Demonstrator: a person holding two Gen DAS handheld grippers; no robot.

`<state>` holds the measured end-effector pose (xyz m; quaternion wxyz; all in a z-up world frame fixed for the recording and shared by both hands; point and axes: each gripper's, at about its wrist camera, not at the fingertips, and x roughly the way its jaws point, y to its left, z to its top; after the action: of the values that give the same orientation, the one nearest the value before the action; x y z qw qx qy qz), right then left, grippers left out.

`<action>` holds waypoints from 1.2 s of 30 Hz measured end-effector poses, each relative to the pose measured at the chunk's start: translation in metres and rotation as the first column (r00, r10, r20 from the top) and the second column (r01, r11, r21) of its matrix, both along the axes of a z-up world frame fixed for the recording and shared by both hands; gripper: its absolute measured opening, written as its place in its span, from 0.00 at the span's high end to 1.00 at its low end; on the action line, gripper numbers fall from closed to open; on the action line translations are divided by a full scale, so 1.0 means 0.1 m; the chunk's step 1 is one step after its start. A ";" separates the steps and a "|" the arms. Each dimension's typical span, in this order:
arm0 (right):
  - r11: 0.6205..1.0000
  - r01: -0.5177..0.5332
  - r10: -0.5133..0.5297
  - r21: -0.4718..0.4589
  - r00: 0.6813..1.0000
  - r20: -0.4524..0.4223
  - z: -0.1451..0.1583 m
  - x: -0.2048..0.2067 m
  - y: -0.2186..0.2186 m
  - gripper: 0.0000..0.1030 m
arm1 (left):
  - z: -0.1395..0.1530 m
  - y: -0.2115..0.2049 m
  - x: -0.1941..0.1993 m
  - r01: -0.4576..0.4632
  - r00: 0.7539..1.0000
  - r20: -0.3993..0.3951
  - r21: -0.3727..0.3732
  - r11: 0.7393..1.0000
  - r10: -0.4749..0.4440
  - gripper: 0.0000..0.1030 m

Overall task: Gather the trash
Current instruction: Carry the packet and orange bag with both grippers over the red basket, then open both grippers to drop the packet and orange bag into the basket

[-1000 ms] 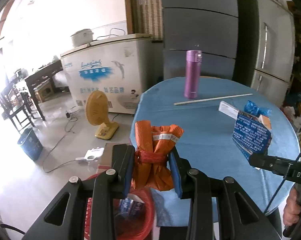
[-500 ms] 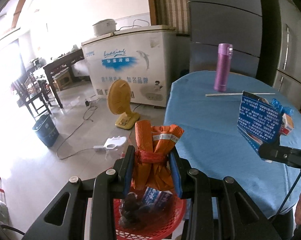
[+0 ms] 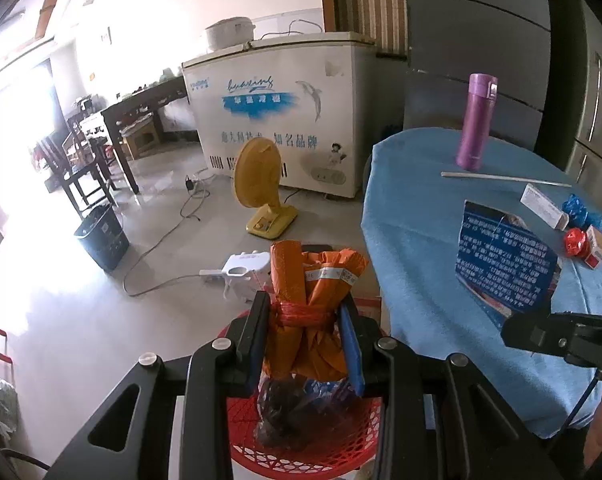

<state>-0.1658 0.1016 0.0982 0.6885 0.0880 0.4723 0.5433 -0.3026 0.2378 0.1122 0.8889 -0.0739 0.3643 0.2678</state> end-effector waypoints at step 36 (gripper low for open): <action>0.991 -0.042 0.003 -0.127 0.956 -0.294 -0.89 0.17 0.75 0.35 | -0.65 0.59 -0.10 -0.094 0.991 -0.109 -0.215 0.972 0.072 0.39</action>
<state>-0.1492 0.1762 0.0096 0.6092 0.1164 0.6048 0.4996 -0.3129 0.2968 0.0472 0.8439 -0.1734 0.4324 0.2661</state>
